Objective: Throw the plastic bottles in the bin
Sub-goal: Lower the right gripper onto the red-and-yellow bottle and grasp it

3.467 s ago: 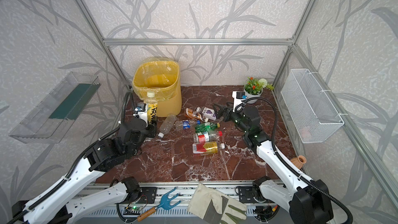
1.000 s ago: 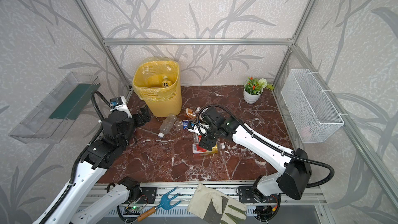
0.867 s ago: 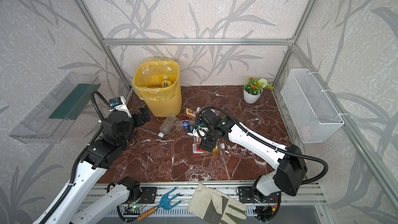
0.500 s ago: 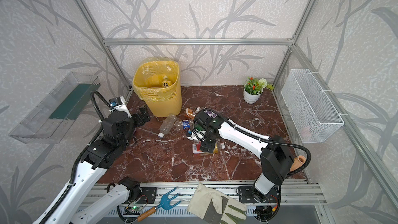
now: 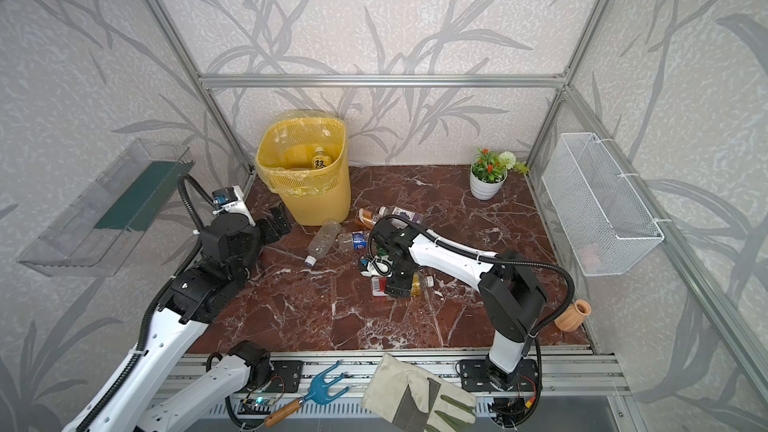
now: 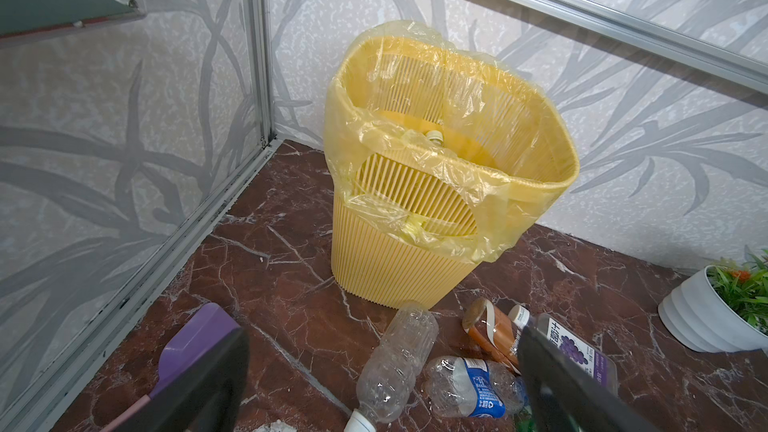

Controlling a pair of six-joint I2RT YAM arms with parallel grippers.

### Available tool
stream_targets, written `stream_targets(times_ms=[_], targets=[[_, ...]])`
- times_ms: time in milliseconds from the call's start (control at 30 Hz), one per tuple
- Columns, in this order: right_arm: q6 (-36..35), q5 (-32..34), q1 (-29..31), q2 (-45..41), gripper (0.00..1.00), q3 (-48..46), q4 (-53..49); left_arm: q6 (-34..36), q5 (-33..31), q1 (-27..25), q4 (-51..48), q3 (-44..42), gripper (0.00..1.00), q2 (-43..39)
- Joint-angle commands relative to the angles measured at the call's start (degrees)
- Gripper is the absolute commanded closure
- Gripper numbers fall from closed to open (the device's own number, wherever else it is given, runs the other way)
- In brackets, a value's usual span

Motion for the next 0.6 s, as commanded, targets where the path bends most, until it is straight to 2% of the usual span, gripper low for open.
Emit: stream_targets(times_ms=[0,567], targets=[[-1.0,0.2,1.1,1.8,0.27,1.0,-1.7,-0.4,-1.1,0.2,-1.1,0.4,0.01,-0.5],[0.6,1.4,3.2,5.6,0.26,1.0,0.1,-0.2,-1.1,0.4,-1.6,0.3,0.01,-0.6]])
